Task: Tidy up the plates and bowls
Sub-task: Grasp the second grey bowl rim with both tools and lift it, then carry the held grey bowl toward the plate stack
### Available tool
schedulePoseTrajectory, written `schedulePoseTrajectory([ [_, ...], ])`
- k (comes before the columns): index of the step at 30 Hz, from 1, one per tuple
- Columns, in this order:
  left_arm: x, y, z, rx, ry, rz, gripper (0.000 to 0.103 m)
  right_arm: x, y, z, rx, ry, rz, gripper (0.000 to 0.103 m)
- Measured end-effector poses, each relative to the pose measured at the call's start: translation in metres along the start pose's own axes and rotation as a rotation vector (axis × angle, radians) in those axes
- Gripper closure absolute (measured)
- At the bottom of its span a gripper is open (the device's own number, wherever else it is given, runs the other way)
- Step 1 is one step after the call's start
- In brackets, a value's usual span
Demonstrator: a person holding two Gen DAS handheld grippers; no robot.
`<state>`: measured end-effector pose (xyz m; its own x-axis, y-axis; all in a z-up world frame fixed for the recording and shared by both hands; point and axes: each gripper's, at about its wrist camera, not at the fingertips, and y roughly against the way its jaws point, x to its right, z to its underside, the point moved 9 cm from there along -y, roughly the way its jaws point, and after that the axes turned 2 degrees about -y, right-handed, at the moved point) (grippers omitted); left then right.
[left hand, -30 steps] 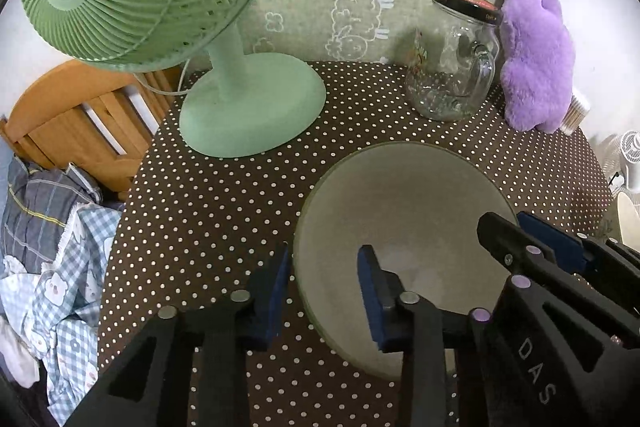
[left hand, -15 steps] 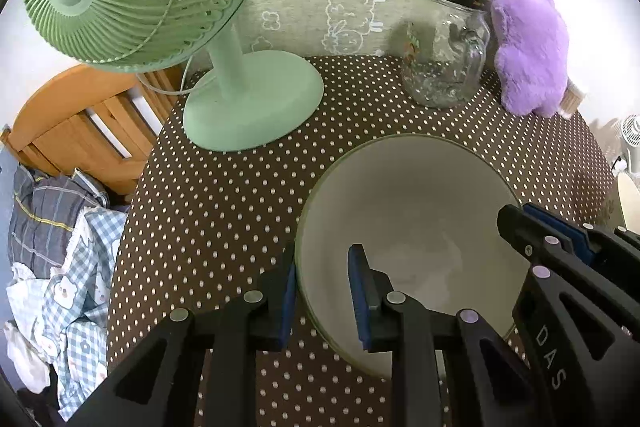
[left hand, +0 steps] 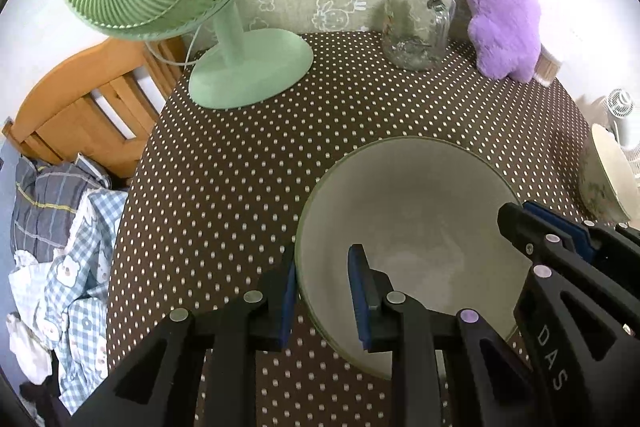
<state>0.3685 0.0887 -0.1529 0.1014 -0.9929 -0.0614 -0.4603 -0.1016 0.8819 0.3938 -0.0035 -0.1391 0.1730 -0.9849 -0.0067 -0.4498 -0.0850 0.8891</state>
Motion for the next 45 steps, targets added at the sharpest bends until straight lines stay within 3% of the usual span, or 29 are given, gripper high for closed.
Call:
schedulePoseTrajectory([
  [6,0.0,0.004,0.015,-0.012,0.0,0.008,0.08,0.001,0.006,0.015,-0.015,-0.009,-0.01,0.089],
  [27,0.005,-0.008,0.0,-0.028,-0.019,0.032,0.08,0.006,-0.007,0.001,-0.03,-0.027,-0.016,0.087],
  [45,0.002,0.081,0.007,0.079,-0.018,0.048,0.08,0.008,0.078,0.013,0.047,-0.046,-0.005,0.087],
])
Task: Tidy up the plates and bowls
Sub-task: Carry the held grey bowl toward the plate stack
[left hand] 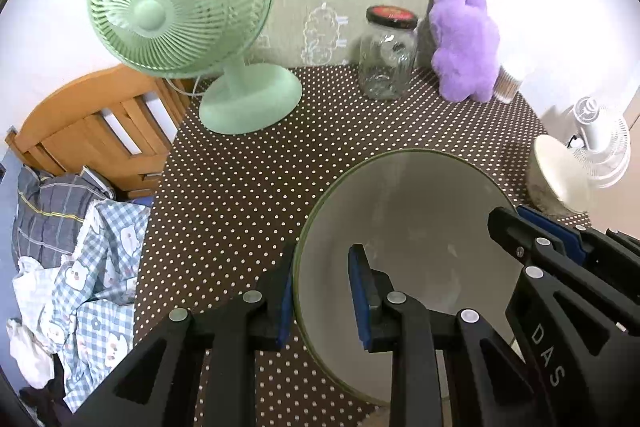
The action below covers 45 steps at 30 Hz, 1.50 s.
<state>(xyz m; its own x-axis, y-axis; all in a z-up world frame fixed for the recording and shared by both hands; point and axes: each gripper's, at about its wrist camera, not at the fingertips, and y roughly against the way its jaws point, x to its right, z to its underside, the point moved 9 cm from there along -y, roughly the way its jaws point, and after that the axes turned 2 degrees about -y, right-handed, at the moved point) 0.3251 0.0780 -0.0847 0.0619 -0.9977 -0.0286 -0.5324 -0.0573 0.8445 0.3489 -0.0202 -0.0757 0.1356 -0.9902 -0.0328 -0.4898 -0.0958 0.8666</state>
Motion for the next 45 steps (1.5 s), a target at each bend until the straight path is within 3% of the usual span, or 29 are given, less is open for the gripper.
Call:
schedulePoseTrajectory([
  [9,0.005,0.041,0.019,0.023,-0.004,-0.004,0.08,0.005,0.051,0.024,0.035,-0.01,0.006,0.087],
  [19,0.012,0.061,0.056,0.001,-0.006,0.014,0.08,0.007,0.076,0.063,0.023,-0.007,0.022,0.087],
  [30,0.02,0.058,0.09,-0.035,-0.035,0.028,0.08,0.013,0.076,0.104,-0.013,-0.021,0.037,0.087],
  [45,0.021,0.027,0.126,-0.12,-0.065,0.039,0.08,0.014,0.045,0.143,-0.111,-0.032,0.07,0.087],
])
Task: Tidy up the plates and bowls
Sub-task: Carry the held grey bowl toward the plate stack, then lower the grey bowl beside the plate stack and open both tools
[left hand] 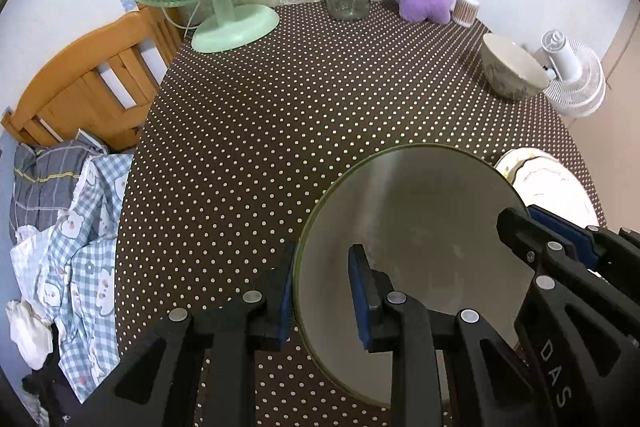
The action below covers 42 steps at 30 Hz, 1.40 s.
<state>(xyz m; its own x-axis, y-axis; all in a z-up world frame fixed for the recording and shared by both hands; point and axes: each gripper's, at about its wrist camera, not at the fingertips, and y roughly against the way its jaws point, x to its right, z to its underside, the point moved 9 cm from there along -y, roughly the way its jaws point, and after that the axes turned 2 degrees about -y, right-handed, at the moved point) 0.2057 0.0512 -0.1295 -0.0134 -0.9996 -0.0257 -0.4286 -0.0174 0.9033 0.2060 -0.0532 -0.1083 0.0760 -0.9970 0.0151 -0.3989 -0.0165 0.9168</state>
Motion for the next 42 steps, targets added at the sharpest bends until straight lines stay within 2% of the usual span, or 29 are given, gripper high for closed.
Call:
schedulePoseTrajectory([
  [7,0.003,-0.012,0.006,-0.03,0.0,0.025,0.08,0.002,-0.013,0.002,-0.031,-0.011,0.021,0.087],
  [13,0.004,-0.02,0.005,-0.026,-0.009,0.032,0.08,0.001,-0.021,0.003,-0.047,-0.02,0.032,0.087],
  [22,0.007,-0.019,0.005,-0.02,-0.045,0.041,0.08,0.003,-0.023,0.004,-0.032,-0.045,0.043,0.087],
  [25,0.007,-0.018,0.005,-0.027,-0.041,0.057,0.076,0.003,-0.02,0.005,-0.028,-0.063,0.028,0.085],
  [28,0.008,-0.012,0.004,-0.014,-0.055,0.056,0.066,0.004,-0.016,0.004,-0.017,-0.085,0.003,0.084],
  [30,0.008,-0.008,0.003,-0.011,-0.07,0.056,0.053,0.003,-0.014,0.004,-0.017,-0.102,-0.016,0.079],
  [31,0.008,-0.005,0.003,-0.015,-0.072,0.058,0.043,0.001,-0.011,0.005,-0.02,-0.103,-0.034,0.07],
  [35,0.004,0.006,-0.003,0.0,-0.07,0.069,0.029,-0.005,0.005,0.004,0.017,-0.105,-0.054,0.039],
  [37,0.003,0.014,-0.008,0.019,-0.074,0.07,0.027,-0.003,0.013,0.001,0.032,-0.112,-0.055,0.034],
  [42,0.01,0.028,-0.022,0.054,-0.071,0.077,0.025,0.005,0.027,-0.009,0.067,-0.129,-0.065,0.033],
])
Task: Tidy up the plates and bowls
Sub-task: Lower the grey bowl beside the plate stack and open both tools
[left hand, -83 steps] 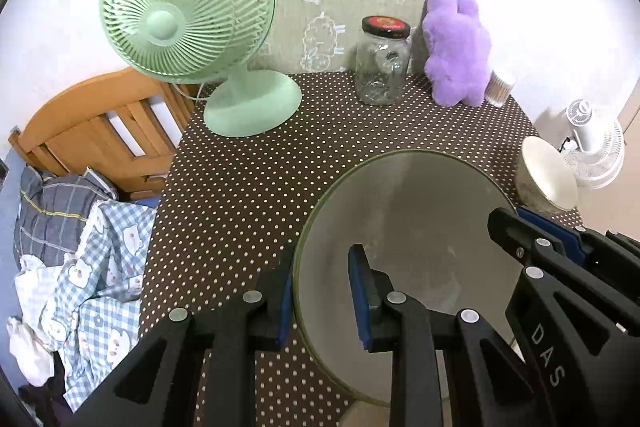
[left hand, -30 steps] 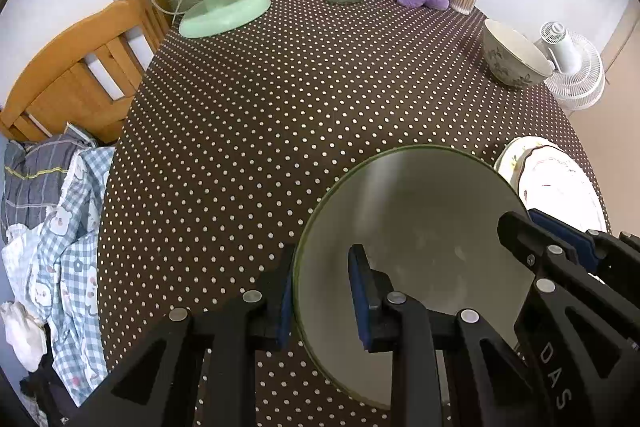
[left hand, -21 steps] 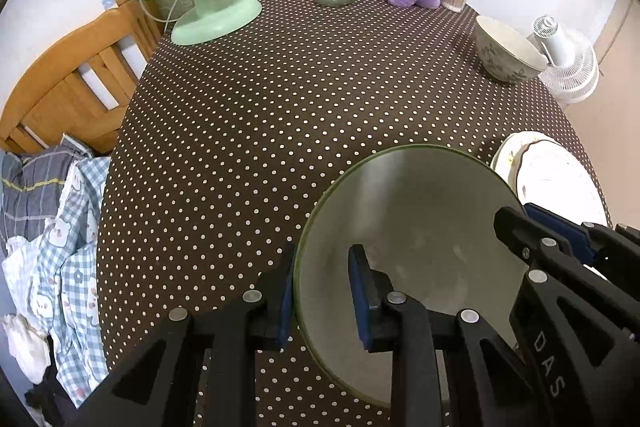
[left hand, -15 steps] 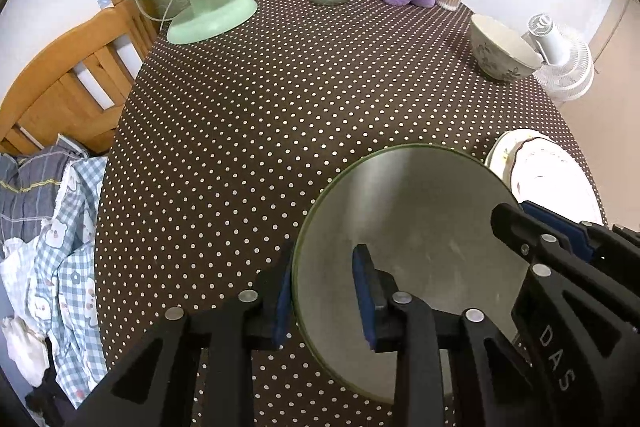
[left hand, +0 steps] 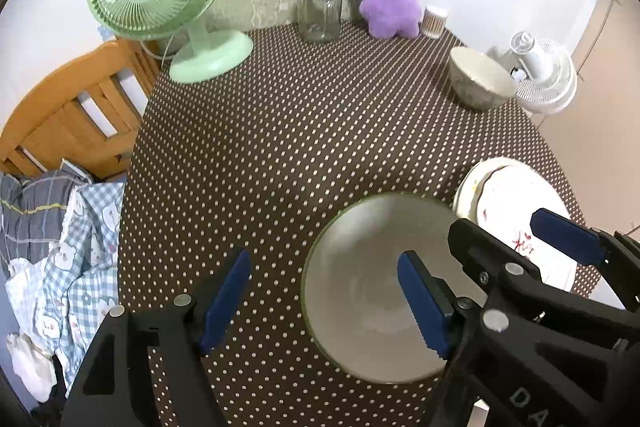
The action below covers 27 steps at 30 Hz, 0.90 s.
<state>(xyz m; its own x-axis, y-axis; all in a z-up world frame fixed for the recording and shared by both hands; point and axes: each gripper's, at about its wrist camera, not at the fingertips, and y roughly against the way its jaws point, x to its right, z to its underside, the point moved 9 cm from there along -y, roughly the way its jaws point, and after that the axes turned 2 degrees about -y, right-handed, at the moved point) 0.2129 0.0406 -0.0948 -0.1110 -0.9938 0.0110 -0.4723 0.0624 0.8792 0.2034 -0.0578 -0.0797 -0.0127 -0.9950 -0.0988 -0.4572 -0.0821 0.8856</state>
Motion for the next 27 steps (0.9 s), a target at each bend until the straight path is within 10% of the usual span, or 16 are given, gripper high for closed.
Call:
schedulePoseTrajectory([
  [27,0.084,-0.001,-0.101,0.119,0.103,-0.109,0.025,0.087,0.005,-0.109,0.105,0.102,-0.078,0.032],
])
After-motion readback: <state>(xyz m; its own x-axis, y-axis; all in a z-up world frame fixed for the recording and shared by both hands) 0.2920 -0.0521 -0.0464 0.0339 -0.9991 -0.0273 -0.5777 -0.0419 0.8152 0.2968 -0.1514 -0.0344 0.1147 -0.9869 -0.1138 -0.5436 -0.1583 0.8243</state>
